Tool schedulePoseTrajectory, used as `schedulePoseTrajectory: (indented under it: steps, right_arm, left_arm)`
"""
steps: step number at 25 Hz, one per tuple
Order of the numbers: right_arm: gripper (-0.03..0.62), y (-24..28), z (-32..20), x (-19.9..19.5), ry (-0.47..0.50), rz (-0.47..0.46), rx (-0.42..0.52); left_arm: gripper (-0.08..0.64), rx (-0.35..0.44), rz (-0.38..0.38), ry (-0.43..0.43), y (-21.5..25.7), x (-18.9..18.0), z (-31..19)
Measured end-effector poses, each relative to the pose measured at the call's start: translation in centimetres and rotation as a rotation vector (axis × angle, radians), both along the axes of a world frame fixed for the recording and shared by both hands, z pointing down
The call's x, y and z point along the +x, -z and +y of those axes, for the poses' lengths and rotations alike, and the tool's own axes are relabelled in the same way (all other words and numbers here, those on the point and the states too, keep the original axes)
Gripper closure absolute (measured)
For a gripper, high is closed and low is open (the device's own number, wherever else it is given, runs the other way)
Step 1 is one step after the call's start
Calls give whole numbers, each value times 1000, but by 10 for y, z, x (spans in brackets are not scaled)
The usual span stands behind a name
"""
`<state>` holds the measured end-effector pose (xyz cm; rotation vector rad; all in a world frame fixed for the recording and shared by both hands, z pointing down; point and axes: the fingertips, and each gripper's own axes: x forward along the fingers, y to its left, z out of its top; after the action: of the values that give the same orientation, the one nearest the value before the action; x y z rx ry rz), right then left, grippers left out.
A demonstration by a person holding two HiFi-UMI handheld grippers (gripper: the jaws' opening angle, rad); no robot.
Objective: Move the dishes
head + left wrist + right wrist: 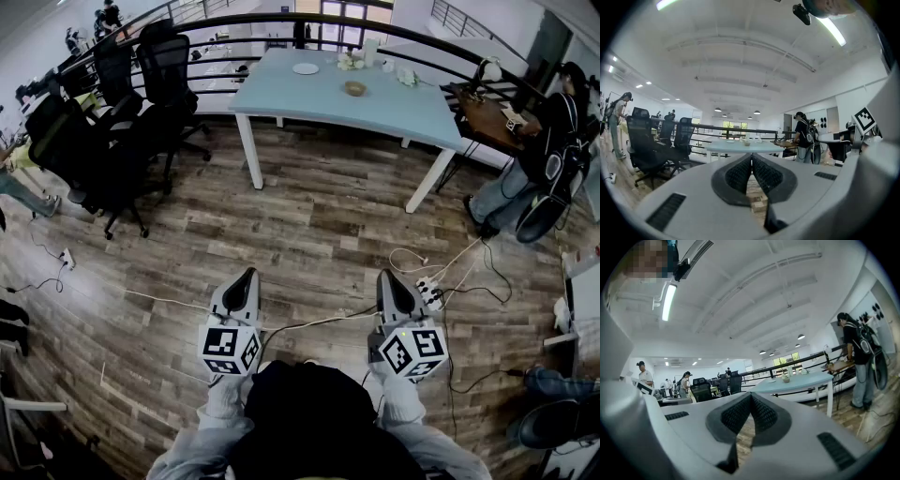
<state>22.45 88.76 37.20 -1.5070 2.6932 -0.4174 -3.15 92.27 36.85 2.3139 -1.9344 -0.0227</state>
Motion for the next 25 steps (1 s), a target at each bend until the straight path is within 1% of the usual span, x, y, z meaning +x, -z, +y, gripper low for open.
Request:
schedulePoseTrajectory:
  steps: [6,11,16,20,25]
  right_arm:
    - [584,3,3,7,-13,-46,12]
    - [584,-5,7,13,-21,-23,-2]
    - [584,-9,12,16,-28,-31,-7]
    - [584,-12,18,16,-25,-32,-18]
    - [584,-19,13,20,-24,-43,-36]
  left_arm:
    - [538,1,-5,21,-1,-2,10]
    - [538,3,-10,30,-3,0,17]
    - [538,-6,-9,25,-9,1,25]
    - [538,-24,-10,41,-11,-4,31]
    - [538,-25,-11,33,-13,5,26]
